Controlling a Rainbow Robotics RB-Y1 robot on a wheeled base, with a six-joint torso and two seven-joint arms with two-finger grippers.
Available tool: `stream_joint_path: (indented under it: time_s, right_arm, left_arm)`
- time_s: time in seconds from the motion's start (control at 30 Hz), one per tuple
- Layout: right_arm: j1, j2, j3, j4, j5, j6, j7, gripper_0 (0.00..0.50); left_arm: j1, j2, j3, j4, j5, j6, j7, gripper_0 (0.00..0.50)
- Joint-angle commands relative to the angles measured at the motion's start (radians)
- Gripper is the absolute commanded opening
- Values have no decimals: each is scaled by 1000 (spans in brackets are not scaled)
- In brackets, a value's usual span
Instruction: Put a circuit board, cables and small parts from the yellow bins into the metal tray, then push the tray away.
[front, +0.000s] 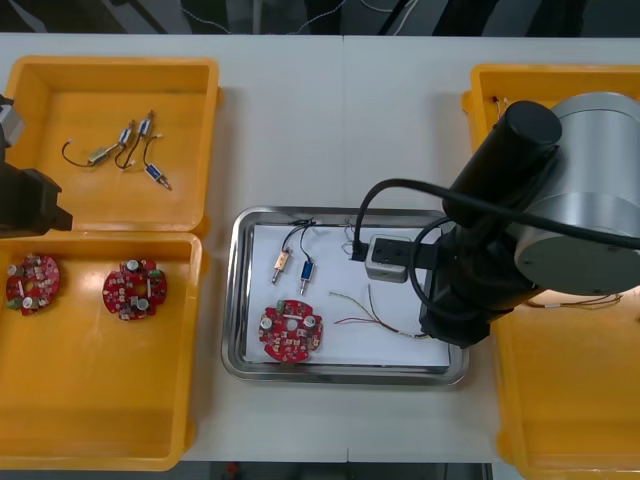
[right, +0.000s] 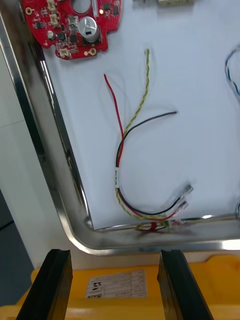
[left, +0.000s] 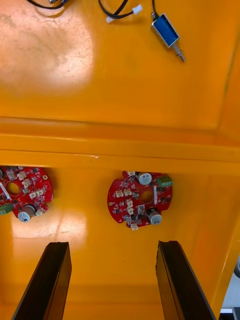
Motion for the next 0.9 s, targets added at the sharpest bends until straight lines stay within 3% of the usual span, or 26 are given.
stream_joint_path:
  time_s: [0.03,0.33,0.53,0.9]
  right_arm:
    - [-75,51,89,-5,62,-27,69,500]
    - [-95,86,258,-5,179,-89,106,500]
    - [-98,146,365,44,254,-121,95,500]
    - [-98,229,399,121,269,-121,80,500]
  left_arm:
    - [63,44,59,-51,4,7,-137,500]
    - [130,41,81,-96,3,7,-155,500]
    - [146,41,85,-103,-2,7,-161,500]
    - [150,41,85,-102,0,7,-164,500]
